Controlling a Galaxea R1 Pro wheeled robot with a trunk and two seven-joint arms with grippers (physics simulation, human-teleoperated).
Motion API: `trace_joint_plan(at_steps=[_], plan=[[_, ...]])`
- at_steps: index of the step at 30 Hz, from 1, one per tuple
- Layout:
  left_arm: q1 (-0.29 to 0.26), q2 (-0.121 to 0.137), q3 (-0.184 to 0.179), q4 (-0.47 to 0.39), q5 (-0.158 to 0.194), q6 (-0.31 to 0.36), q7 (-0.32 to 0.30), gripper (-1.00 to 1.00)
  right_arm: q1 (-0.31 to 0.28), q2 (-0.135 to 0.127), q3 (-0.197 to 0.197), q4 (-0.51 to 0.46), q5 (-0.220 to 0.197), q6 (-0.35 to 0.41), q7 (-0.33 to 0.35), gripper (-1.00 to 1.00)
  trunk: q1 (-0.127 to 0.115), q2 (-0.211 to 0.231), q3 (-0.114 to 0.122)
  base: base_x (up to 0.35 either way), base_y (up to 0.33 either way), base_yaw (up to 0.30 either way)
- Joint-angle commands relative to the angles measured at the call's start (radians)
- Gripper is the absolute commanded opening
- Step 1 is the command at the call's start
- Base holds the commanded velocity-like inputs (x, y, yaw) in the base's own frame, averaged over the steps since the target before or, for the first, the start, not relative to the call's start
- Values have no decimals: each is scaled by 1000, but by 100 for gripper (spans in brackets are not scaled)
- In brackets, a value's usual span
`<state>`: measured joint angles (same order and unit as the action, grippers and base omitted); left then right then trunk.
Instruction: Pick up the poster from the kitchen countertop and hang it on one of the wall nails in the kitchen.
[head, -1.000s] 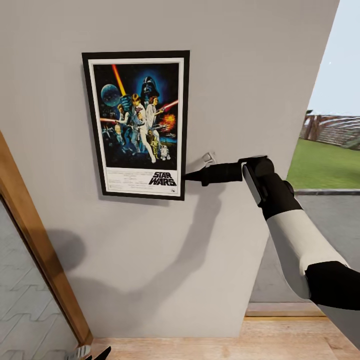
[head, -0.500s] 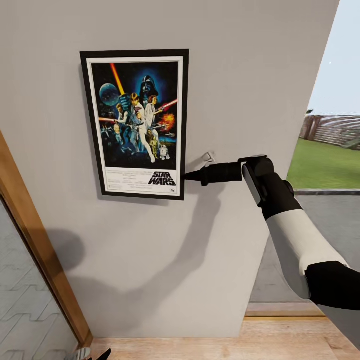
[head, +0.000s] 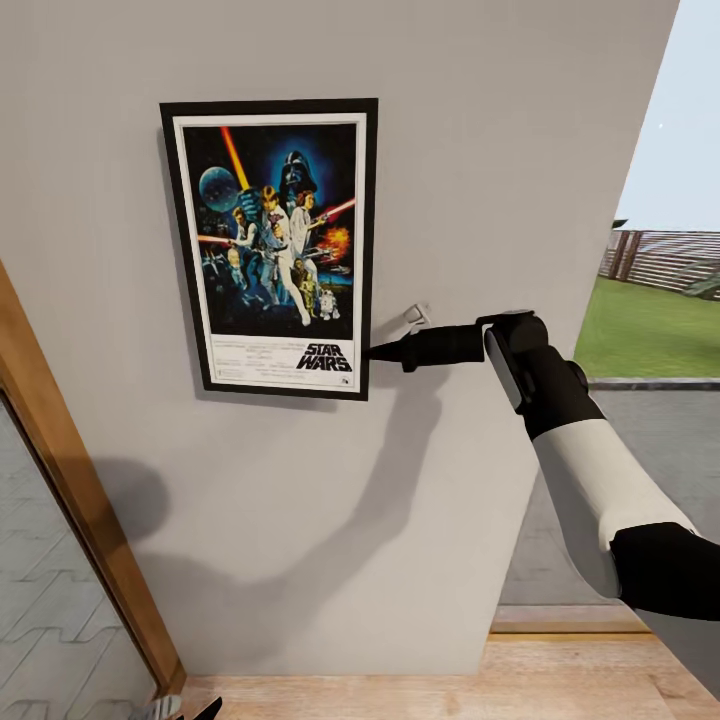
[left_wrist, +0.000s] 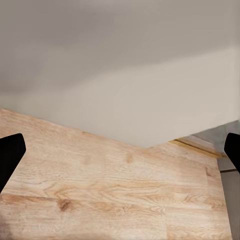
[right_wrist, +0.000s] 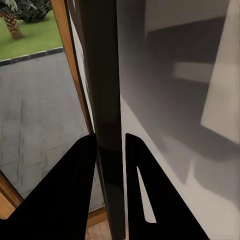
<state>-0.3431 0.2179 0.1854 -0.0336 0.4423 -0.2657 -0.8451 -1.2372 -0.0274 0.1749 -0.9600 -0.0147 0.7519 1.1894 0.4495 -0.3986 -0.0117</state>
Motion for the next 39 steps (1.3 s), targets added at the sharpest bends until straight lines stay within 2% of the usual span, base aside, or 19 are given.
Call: trace_joint_plan(at_steps=[1,16,24,25,34,39], plan=[[-1,0,8,1,-8,-6,-3,100,-1,-1,2,0,-2,7,1,-100,1,-1,-1,0,0,0],[-2,4,8,1,-8,-6,0,100,-1,0,2,-1,-2,7,2,-100,1,-1,-1,7,0,0],[-2,4,8,1,-8,-6,0,100,-1,0,2,-7,-2,7,2,-100,1,-1,-1,221,0,0],[-2,4,8,1,-8,-6,0,100,-1,-1,2,-9,-2,7,1,100,1,-1,-1,220,0,0],[-2,6,8,1,-8,-6,0,100,-1,-2,0,-15,-5,10,1,100,1,-1,-1,52,0,0],[-2,6,8,1,-8,-6,0,100,-1,-1,0,-17,-5,10,1,100,1,-1,-1,-179,0,0]])
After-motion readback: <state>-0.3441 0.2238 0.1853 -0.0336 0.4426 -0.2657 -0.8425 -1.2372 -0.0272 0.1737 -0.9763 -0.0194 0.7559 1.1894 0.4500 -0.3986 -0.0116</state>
